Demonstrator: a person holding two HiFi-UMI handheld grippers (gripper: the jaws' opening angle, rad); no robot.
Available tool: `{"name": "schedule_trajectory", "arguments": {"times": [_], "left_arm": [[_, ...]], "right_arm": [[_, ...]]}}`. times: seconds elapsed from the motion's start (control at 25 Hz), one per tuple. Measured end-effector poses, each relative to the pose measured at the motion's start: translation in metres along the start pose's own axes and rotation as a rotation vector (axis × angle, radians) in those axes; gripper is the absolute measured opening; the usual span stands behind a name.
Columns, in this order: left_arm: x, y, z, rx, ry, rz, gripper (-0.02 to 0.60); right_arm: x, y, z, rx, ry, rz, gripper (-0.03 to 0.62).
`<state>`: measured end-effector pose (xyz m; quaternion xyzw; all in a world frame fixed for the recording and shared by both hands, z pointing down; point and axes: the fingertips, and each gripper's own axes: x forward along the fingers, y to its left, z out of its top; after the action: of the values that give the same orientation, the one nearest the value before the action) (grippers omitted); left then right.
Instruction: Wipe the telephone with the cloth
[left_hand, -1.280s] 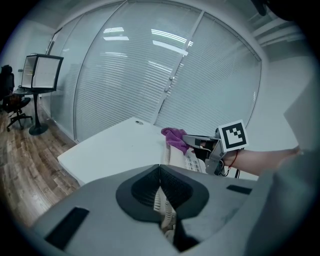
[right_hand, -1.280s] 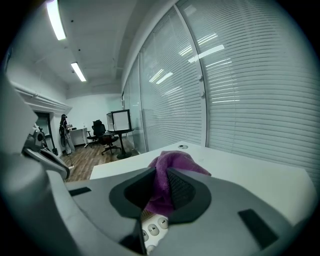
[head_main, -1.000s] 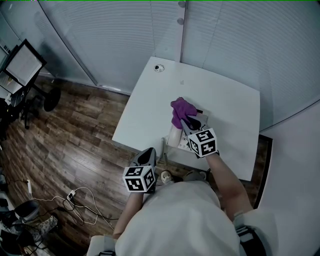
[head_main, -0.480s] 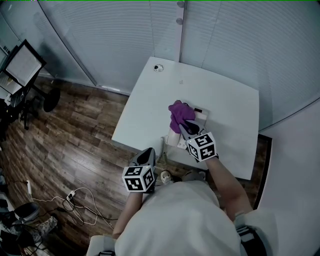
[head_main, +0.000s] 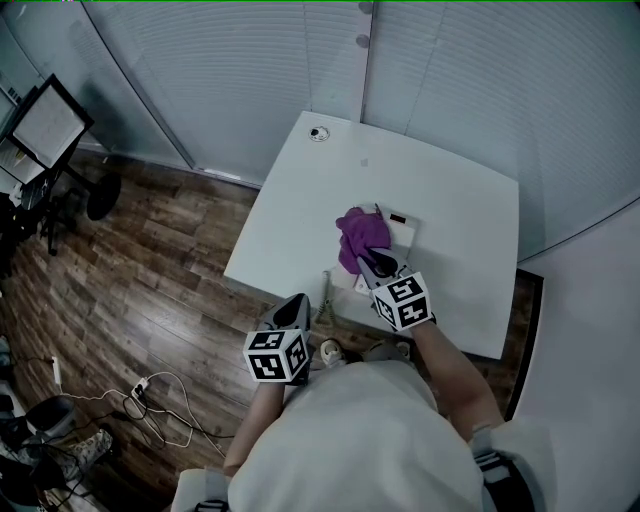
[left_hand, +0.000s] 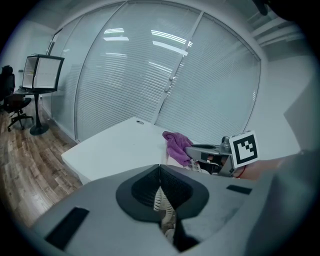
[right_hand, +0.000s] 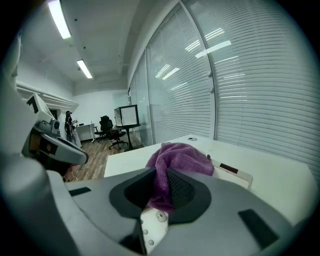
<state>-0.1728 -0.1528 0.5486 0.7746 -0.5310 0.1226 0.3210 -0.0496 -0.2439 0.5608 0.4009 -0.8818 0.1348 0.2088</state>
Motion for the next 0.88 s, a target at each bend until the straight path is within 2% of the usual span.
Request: {"name": "schedule_trajectory", "arguments": {"times": [0.88], "left_arm": [[-0.006,-0.01,-0.008,0.006,-0.003,-0.003,0.021]], "right_arm": [[-0.015,0.041,-0.034,-0.002,0.065,0.095,0.08]]}}
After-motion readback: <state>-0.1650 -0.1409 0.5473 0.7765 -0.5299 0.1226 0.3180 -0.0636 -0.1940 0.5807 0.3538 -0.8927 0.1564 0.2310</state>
